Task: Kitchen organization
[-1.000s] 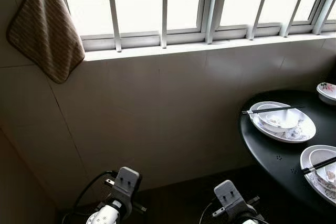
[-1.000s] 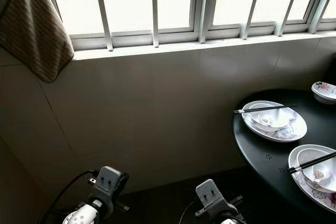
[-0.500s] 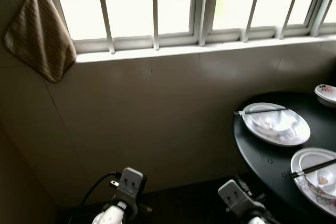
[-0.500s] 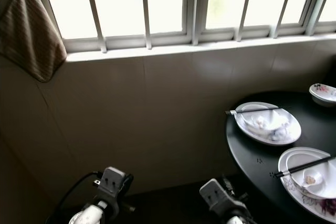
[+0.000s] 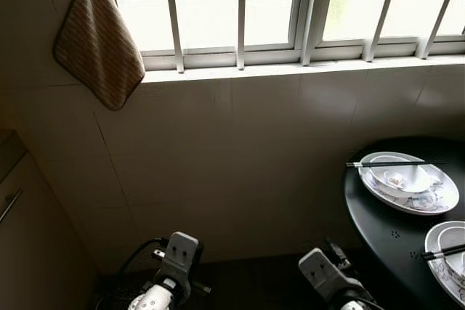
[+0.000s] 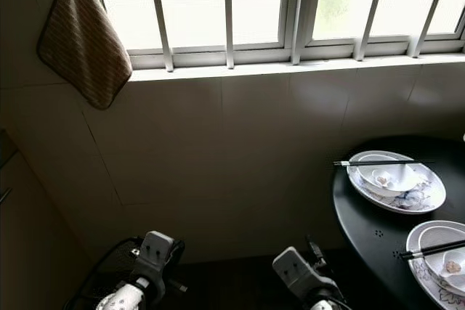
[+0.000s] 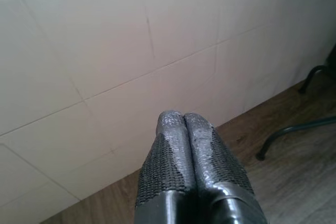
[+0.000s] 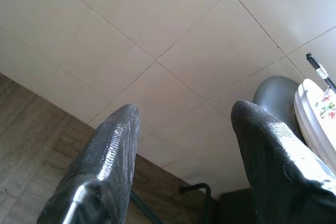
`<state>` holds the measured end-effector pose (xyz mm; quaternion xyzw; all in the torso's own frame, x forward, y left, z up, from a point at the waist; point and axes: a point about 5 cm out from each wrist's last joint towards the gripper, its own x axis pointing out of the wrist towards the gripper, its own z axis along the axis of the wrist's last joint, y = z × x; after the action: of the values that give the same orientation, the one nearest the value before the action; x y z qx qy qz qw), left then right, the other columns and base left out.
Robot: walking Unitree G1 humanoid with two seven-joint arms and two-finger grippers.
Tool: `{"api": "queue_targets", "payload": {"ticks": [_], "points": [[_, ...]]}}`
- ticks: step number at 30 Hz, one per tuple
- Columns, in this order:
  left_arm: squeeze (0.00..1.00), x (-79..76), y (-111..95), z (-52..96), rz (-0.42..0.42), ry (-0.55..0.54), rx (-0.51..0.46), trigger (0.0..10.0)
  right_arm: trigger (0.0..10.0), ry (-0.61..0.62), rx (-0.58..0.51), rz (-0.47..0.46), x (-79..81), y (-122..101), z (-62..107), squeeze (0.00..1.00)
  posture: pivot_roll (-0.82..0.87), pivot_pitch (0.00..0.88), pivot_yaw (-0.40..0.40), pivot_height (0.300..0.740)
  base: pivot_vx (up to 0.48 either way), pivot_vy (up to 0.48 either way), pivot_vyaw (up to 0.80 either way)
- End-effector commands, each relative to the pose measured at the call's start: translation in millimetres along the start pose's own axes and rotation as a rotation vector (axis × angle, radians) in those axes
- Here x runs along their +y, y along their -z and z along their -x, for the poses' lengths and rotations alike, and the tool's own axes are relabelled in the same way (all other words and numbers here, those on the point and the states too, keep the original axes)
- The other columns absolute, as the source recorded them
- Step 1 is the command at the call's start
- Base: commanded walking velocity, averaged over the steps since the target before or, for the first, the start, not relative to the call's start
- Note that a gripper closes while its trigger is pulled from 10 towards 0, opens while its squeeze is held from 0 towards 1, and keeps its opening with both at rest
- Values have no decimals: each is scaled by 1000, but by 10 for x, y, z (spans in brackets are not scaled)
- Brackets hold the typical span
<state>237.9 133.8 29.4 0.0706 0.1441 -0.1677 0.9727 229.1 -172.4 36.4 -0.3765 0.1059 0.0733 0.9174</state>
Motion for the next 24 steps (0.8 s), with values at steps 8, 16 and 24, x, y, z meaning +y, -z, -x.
{"api": "queue_targets", "payload": {"ticks": [8,16,24], "points": [[0,20,-14,-16,15,-10,-3,10000,10000,56,25,31,-64,28,-14,1000,-26,0,-6,740,0,0,0],[0,24,-16,-17,23,-10,-2,10000,10000,266,82,242,-386,67,-37,0,-26,0,-8,740,0,0,0],[0,22,-16,-14,36,-9,-2,10000,10000,302,128,176,-437,145,-29,0,-25,0,-12,740,0,0,0]]}}
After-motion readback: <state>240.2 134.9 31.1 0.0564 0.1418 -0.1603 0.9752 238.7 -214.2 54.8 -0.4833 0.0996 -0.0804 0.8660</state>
